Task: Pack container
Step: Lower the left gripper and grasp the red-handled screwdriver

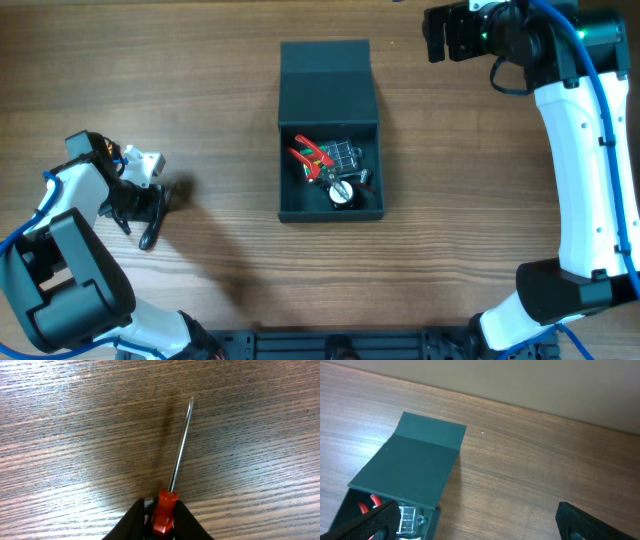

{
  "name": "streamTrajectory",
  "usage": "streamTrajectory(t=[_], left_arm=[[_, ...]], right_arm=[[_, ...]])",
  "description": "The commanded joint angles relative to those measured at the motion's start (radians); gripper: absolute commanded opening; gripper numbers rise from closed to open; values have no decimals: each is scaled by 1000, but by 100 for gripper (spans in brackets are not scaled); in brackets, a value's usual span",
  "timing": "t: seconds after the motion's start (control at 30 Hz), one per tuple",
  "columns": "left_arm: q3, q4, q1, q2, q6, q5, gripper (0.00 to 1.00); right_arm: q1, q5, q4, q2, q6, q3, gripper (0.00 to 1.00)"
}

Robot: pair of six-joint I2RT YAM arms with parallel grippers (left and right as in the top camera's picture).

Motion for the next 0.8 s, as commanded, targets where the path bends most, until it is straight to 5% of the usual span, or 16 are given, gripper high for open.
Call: streamTrajectory(t=[0.0,0.27,0.77], left_arm=[[-17,3,4,15,5,28,15],[-17,3,4,15,5,27,5],[-17,25,4,15,0,31,4]], right_arm=[[-3,22,0,13,-9,-2,100],[-3,22,0,13,-9,-2,100],[-3,22,0,13,-9,-2,100]])
